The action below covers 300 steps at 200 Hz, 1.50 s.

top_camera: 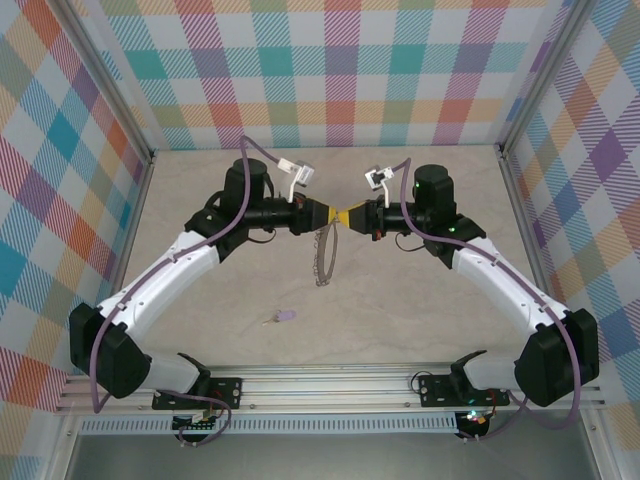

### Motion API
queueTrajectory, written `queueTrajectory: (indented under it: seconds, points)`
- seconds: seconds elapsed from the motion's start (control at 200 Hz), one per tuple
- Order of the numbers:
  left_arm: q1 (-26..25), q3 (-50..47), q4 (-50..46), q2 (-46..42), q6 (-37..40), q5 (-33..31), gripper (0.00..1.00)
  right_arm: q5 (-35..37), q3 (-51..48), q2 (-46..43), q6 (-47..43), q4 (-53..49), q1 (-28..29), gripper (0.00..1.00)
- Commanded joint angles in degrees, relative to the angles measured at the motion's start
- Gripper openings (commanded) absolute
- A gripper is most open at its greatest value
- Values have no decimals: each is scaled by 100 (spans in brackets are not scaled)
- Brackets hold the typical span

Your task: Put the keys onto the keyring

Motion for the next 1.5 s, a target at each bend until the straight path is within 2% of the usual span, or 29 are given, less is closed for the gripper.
queueTrajectory:
  seconds: [0.0, 0.36, 0.73, 0.805, 0.98, 1.125, 1.495]
  points:
    - [11, 133, 350, 50, -154, 258, 29, -262, -2, -174, 91, 402, -23, 0]
    - [-15, 110, 657, 139, -327, 631, 26, -199, -31, -185, 104, 401, -23, 0]
    - [-33, -192, 514, -116, -95, 929, 11, -45, 15, -136, 59, 312, -30, 0]
    - [-33, -184, 391, -129, 8, 1020, 12, -52, 33, -120, 41, 270, -40, 0]
    - [-31, -122, 169, -130, 153, 1166, 22, -76, 47, -107, -11, 213, -47, 0]
    - [-33, -84, -71, -122, 324, 1235, 27, -120, 42, -115, -21, 189, -76, 0]
    - [-33, -102, -228, -23, 486, 1210, 25, -588, 108, -65, -50, 161, -146, 0]
